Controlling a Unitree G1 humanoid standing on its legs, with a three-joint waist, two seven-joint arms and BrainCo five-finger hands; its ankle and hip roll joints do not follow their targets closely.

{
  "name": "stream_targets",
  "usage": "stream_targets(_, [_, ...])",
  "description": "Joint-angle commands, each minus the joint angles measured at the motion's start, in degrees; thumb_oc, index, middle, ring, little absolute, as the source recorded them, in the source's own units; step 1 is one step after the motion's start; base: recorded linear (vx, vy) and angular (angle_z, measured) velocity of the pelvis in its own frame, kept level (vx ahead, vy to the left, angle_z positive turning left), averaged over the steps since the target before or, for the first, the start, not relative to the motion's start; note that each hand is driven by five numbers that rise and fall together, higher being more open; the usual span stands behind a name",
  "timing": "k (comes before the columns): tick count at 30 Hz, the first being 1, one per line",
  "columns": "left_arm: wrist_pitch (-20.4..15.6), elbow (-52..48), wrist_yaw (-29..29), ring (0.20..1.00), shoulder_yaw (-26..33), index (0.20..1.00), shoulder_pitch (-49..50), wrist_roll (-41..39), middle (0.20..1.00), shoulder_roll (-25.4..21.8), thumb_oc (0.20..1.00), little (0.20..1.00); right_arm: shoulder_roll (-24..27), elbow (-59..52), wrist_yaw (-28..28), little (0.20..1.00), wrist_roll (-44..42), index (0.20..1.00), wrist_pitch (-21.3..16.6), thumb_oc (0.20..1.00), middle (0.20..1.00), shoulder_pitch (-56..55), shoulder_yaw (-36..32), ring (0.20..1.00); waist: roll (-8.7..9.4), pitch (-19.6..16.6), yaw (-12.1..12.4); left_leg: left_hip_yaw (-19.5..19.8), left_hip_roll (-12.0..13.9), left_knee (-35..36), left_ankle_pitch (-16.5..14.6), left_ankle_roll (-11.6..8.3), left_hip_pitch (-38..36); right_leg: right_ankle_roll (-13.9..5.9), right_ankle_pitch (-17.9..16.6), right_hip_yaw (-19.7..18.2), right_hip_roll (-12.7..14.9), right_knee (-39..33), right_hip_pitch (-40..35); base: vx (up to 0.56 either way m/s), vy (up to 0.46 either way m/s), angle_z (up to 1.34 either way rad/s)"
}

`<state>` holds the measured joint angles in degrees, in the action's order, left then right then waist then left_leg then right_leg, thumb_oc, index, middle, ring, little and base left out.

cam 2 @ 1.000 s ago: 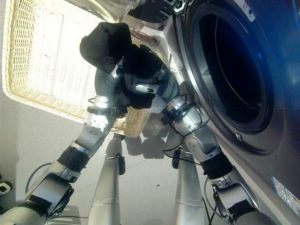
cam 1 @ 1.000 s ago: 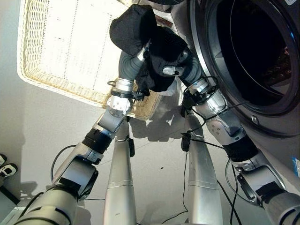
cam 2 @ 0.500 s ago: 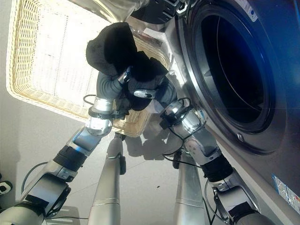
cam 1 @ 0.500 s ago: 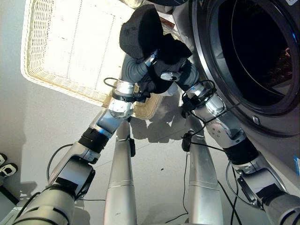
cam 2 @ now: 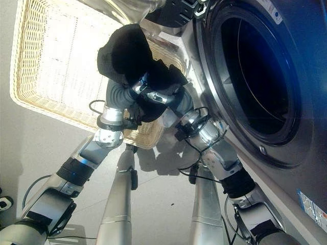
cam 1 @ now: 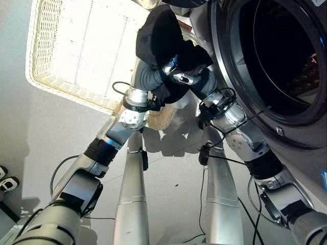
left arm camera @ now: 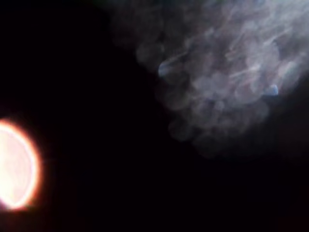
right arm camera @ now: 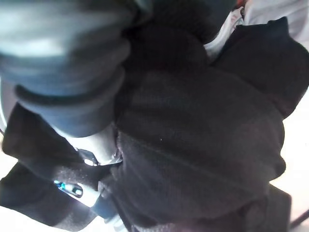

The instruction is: Put the clothes into the washing machine.

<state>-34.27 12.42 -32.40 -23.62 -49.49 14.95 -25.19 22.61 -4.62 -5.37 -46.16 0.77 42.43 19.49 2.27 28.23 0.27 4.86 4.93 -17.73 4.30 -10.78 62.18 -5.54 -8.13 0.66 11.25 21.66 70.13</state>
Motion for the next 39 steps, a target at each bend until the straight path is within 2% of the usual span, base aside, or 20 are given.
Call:
stream_targets(1, [-8.63, -12.82, -0.75, 0.2, -3.21, 0.2, -4.37, 3.3, 0.2, 2.55, 0.2, 0.2, -3.97, -6.81, -0.55, 0.2, -2.78, 0.2, -0.85, 0.2, 0.2, 1.25, 4.29, 0.2, -1.25, 1.56, -0.28, 2.48, -3.77, 0.23, 2.31, 5.63, 1.18, -4.71, -3.36, 2.81, -0.39, -1.49, -1.88, 0.0, 0.0, 0.0])
stream_targets(5, [-9.69, -14.07, -1.4, 0.2, -2.57, 0.2, -3.61, 4.02, 0.2, 3.29, 0.2, 0.2, -4.2, -7.15, -0.23, 0.2, -3.49, 0.2, -0.85, 0.2, 0.2, 0.5, 3.66, 0.2, -1.24, 1.56, -0.31, 2.47, -3.74, 0.23, 2.38, 5.64, 1.34, -4.71, -3.38, 2.71, -0.32, -1.46, -1.76, 0.0, 0.0, 0.0])
stream_targets(9, [-10.52, -15.21, -4.53, 0.2, -1.84, 0.2, -2.65, 5.23, 0.2, 4.12, 0.2, 0.2, -4.76, -7.43, -0.43, 0.2, -3.27, 0.2, -0.45, 0.2, 0.2, -0.08, 3.31, 0.2, -1.28, 1.56, -0.25, 2.6, -3.86, 0.16, 2.32, 5.75, 1.31, -4.68, -3.32, 2.64, -0.33, -1.44, -1.83, 0.0, 0.0, 0.0])
stream_targets(10, [-10.09, -15.61, -6.59, 0.887, -1.52, 0.887, -2.39, 6.32, 0.887, 4.66, 0.887, 0.887, -5.09, -7.44, -0.43, 0.2, -2.87, 0.2, -0.53, 0.2, 0.2, -0.3, 3.34, 0.2, -1.25, 1.56, -0.23, 2.69, -3.94, 0.08, 2.32, 5.75, 1.35, -4.69, -3.25, 2.6, -0.38, -1.41, -1.88, 0.0, 0.0, 0.0])
stream_targets(11, [-9.73, -15.74, -8.37, 1.0, -1.39, 1.0, -2.18, 7.0, 1.0, 4.92, 1.0, 1.0, -5.37, -7.56, -0.32, 0.2, -2.76, 0.2, -0.46, 0.2, 0.2, -0.45, 3.28, 0.2, -1.21, 1.56, -0.19, 2.72, -3.94, 0.05, 2.35, 5.77, 1.35, -4.66, -3.22, 2.63, -0.38, -1.39, -1.95, 0.0, 0.0, 0.0])
stream_targets(12, [-9.63, -15.73, -9.58, 1.0, -1.23, 1.0, -2.01, 7.59, 1.0, 5.14, 1.0, 1.0, -5.56, -7.54, -0.2, 0.2, -2.78, 0.2, -0.5, 0.2, 0.2, -0.51, 3.24, 0.2, -1.2, 1.56, -0.14, 2.75, -3.94, 0.05, 2.4, 5.77, 1.32, -4.66, -3.18, 2.64, -0.36, -1.36, -2.03, 0.0, 0.0, 0.0])
stream_targets(14, [-7.24, -15.7, -15.19, 1.0, -0.47, 1.0, -1.47, 9.9, 1.0, 5.5, 1.0, 1.0, -6.02, -7.38, 0.09, 0.2, -2.66, 0.2, -0.85, 0.2, 0.2, -0.74, 2.97, 0.2, -1.13, 1.56, 0.04, 2.87, -3.99, -0.02, 2.44, 5.8, 1.25, -4.69, -3.1, 2.68, -0.34, -1.2, -2.16, 0.0, 0.0, 0.0])
stream_targets(15, [-7.24, -15.7, -15.19, 1.0, -0.47, 1.0, -1.47, 9.9, 1.0, 5.5, 1.0, 1.0, -6.02, -7.38, 0.09, 0.2, -2.66, 0.2, -0.85, 0.2, 0.2, -0.74, 2.97, 0.2, -1.13, 1.56, 0.04, 2.87, -3.99, -0.02, 2.44, 5.8, 1.25, -4.69, -3.1, 2.68, -0.34, -1.2, -2.16, 0.0, 0.0, 0.0])
stream_targets(18, [-3.6, -14.79, -27.55, 1.0, 1.21, 1.0, -0.43, 15.47, 1.0, 5.49, 1.0, 1.0, -6.59, -7.18, 0.85, 0.2, -2.67, 0.2, -1.58, 0.2, 0.2, -0.69, 2.52, 0.2, -1.08, 1.56, 0.5, 3.24, -4.06, 0.0, 2.44, 5.73, 1.24, -4.81, -3.02, 2.99, -0.07, -1.16, -2.3, 0.0, -0.043, 0.01])
stream_targets(21, [-1.03, -14.84, -34.9, 1.0, 2.39, 1.0, -0.02, 21.4, 1.0, 5.49, 1.0, 1.0, -6.89, -7.47, 1.54, 0.2, -2.76, 0.2, -1.54, 0.2, 0.2, -0.51, 2.43, 0.2, -1.1, 1.56, 0.77, 3.52, -4.17, -0.05, 2.45, 5.65, 1.32, -4.81, -2.85, 3.13, 0.03, -1.05, -2.3, 0.0, -0.018, 0.02])
stream_targets(23, [0.72, -15.01, -37.36, 1.0, 2.74, 1.0, -0.34, 24.51, 1.0, 5.34, 1.0, 1.0, -7.02, -7.47, 2.26, 0.2, -2.71, 0.2, -1.47, 0.2, 0.2, -0.24, 2.68, 0.2, -1.2, 1.56, 0.95, 3.63, -4.16, -0.11, 2.49, 5.57, 1.37, -4.76, -2.74, 3.26, 0.15, -0.93, -2.33, 0.01, -0.01, 0.05])
stream_targets(33, [3.65, -14.49, -37.94, 1.0, 2.98, 1.0, -2.04, 26.29, 1.0, 4.62, 1.0, 1.0, -6.87, -7.14, 2.51, 0.2, -3.63, 0.2, -1.41, 0.2, 0.2, 0.22, 2.58, 0.2, -1.22, 1.56, 0.9, 3.13, -3.67, -0.14, 2.67, 5.07, 1.28, -4.94, -2.67, 3.44, 0.48, -0.74, -2.57, 0.0, -0.001, 0.0])
stream_targets(39, [8.66, -12.49, -38.05, 1.0, 2.95, 1.0, -2.55, 25.53, 1.0, 3.6, 1.0, 1.0, -6.63, -6.65, 2.29, 0.2, -5.33, 0.2, -2.47, 0.2, 0.2, 0.12, 2.04, 0.2, -1.44, 1.56, 0.75, 2.84, -3.4, -0.14, 2.81, 4.83, 1.28, -5.03, -2.6, 3.37, 0.57, -0.62, -2.56, 0.0, 0.0, 0.0])
